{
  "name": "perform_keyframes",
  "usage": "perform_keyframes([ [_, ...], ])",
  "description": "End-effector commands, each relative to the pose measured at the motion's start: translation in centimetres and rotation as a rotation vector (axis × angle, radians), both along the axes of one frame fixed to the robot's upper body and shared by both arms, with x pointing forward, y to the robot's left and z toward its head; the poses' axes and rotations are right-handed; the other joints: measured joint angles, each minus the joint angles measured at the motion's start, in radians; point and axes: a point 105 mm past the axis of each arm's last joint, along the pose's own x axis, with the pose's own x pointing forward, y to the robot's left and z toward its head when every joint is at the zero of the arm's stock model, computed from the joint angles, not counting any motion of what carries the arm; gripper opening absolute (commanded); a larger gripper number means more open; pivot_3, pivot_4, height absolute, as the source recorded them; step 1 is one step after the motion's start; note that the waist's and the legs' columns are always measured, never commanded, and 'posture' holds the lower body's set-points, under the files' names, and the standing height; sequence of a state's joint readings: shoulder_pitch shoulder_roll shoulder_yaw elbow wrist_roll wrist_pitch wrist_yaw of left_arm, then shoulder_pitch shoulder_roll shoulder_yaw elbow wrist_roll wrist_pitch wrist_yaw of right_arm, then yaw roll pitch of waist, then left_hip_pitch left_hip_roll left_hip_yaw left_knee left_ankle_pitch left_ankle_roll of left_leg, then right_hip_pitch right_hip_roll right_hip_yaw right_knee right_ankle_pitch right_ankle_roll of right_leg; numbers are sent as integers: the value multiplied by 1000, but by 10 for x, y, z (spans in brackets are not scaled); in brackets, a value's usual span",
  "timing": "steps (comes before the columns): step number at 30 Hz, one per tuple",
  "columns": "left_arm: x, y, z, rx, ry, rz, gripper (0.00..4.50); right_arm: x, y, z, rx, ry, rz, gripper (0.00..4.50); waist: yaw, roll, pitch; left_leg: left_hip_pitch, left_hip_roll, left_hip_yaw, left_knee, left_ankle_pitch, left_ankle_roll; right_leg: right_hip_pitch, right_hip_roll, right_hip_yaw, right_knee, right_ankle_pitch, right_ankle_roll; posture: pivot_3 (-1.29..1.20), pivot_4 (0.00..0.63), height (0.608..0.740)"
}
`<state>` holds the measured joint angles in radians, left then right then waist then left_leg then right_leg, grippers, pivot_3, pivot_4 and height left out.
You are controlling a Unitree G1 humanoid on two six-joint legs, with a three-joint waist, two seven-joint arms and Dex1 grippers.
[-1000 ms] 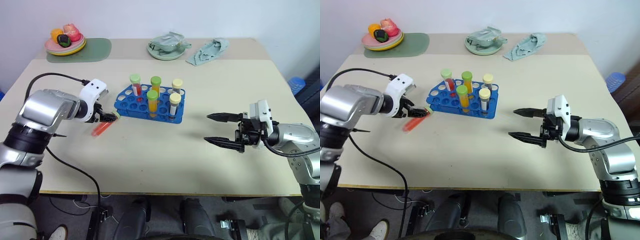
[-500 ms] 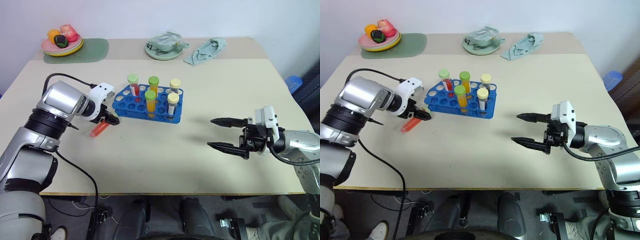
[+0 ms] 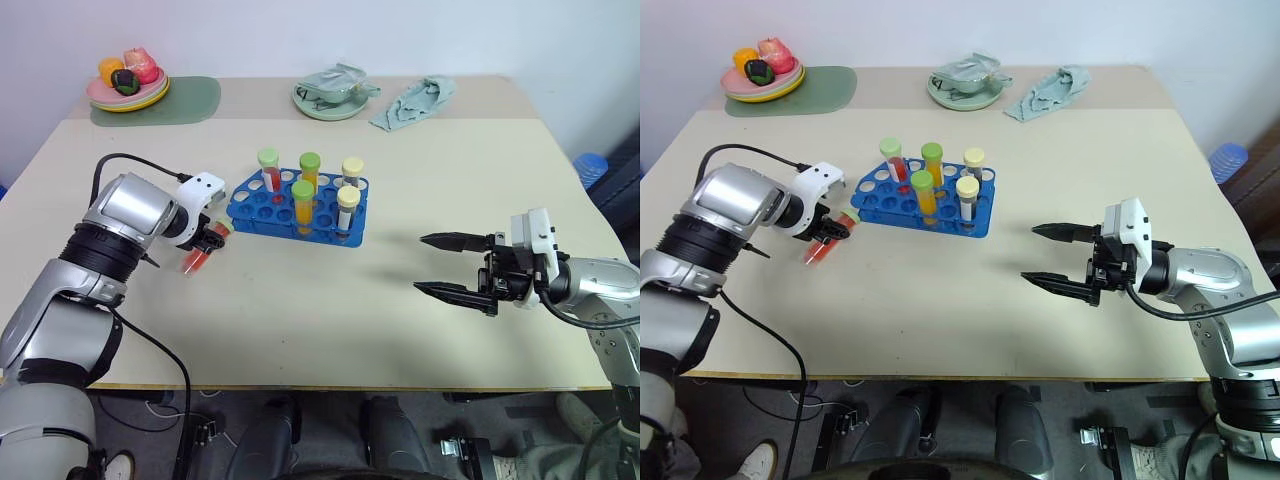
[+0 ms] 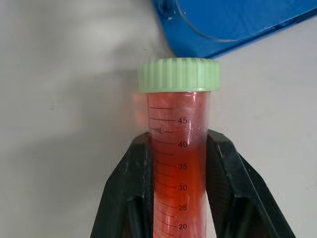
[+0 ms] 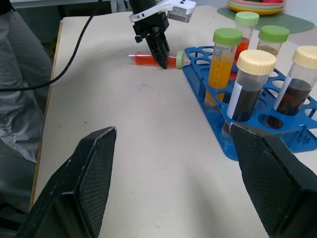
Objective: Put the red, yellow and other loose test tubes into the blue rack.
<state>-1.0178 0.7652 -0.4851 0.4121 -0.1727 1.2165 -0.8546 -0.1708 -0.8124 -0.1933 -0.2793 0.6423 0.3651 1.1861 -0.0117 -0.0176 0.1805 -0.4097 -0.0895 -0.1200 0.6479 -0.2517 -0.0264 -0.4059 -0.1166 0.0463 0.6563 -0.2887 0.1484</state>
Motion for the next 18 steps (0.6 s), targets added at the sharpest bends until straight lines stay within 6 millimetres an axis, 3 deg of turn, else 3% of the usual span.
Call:
perform_keyframes([
  [1,0,2,5,-10,-28,-7,817,-2,2,10,2,-50,19,3724,-1,0,0,0,0,0,0,0,0,0,0,0,0,0,0,0,150,740],
  [6,-10,-16,38,-222,-135,-79,817,-3,2,10,5,-53,17,3724,-2,0,0,0,0,0,0,0,0,0,0,0,0,0,0,0,150,740],
  [8,-29,-18,61,-392,-223,-77,817,-4,1,11,7,-55,11,3724,-2,0,0,0,0,0,0,0,-1,-1,0,0,0,0,0,0,150,740],
  [12,-68,-26,92,-551,-420,-143,817,-4,-3,10,6,-50,4,3724,-4,-1,0,-1,1,1,0,1,-2,-3,-1,0,2,0,0,0,150,740],
  [15,-74,-37,113,-640,-645,-181,817,-1,-4,9,9,-48,4,3724,6,0,0,0,1,0,1,0,-1,0,-1,-1,1,0,0,0,150,740],
  [18,-61,-52,121,-672,-803,-132,817,3,1,11,19,-48,24,3724,15,-1,0,1,1,0,3,0,-1,2,-1,-1,0,1,0,0,150,740],
])
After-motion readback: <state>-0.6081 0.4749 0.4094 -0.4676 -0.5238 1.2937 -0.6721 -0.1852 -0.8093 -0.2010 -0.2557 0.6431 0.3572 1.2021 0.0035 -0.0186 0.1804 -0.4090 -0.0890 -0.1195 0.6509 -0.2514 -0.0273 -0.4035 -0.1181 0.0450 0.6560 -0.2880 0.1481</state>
